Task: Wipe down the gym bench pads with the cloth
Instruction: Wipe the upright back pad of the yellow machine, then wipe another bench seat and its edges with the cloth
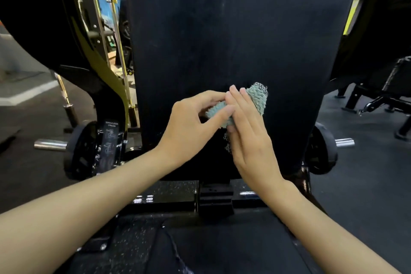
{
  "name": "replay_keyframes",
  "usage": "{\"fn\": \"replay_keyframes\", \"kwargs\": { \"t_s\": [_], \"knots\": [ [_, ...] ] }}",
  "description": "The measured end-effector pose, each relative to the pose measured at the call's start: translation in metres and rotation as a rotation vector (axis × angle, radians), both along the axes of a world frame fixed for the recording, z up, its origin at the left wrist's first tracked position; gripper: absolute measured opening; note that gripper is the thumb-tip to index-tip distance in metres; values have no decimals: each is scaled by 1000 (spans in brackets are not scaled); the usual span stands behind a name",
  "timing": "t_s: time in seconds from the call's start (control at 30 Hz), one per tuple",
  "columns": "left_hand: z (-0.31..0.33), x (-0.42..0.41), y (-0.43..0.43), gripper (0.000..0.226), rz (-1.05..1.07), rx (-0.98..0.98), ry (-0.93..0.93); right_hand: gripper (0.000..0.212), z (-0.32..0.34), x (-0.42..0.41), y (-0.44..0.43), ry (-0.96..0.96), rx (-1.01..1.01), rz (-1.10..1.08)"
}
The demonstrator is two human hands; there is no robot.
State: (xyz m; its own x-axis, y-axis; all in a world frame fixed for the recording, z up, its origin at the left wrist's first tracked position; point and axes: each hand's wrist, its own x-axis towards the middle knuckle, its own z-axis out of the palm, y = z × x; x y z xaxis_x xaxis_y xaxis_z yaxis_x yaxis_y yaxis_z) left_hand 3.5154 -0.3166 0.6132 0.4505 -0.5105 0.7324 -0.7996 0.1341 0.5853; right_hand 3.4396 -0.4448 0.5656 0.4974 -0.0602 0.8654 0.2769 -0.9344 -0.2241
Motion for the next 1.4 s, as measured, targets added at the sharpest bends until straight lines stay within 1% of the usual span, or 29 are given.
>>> {"fn": "replay_keyframes", "kwargs": {
  "t_s": [0.17,0.27,0.33,0.4,0.47,0.5,0.57,0.63,0.73,0.83,0.97,1.03,1.13,1.2,1.27,1.33,1.4],
  "knots": [
    [21,0,8,20,24,59,19,58,23,-20,1,124,24,-12],
    [26,-6,21,19,38,131,34,58,29,-33,6,221,34,-66],
    [24,-13,32,17,47,171,65,50,28,-41,13,282,69,-101],
    [17,-18,45,16,63,213,115,30,23,-48,21,353,125,-75],
    [5,-25,59,16,82,276,159,11,14,-57,31,437,269,-1],
    [-4,-28,67,16,92,307,187,7,9,-61,36,486,378,37],
    [-25,-36,81,16,109,357,264,8,-3,-70,47,580,606,87],
    [-45,-45,95,16,117,398,341,12,-15,-79,58,670,792,121],
    [-75,-57,111,17,147,434,420,14,-36,-90,72,782,978,160],
    [-99,-67,122,18,178,468,431,13,-56,-99,82,838,1100,138],
    [-133,-76,132,21,203,510,454,17,-85,-104,96,900,1181,68],
    [-148,-76,133,23,202,534,473,18,-99,-102,103,890,1202,24],
    [-166,-70,132,27,188,544,589,17,-116,-92,111,895,1235,-28],
    [-176,-65,129,37,176,527,716,18,-127,-84,112,906,1254,-53],
    [-184,-59,123,55,155,489,841,17,-136,-73,109,911,1256,-73],
    [-194,-51,117,68,169,492,850,16,-144,-58,102,907,1223,-96],
    [-202,-43,112,73,218,519,812,11,-150,-41,91,919,1176,-108]
  ]
}}
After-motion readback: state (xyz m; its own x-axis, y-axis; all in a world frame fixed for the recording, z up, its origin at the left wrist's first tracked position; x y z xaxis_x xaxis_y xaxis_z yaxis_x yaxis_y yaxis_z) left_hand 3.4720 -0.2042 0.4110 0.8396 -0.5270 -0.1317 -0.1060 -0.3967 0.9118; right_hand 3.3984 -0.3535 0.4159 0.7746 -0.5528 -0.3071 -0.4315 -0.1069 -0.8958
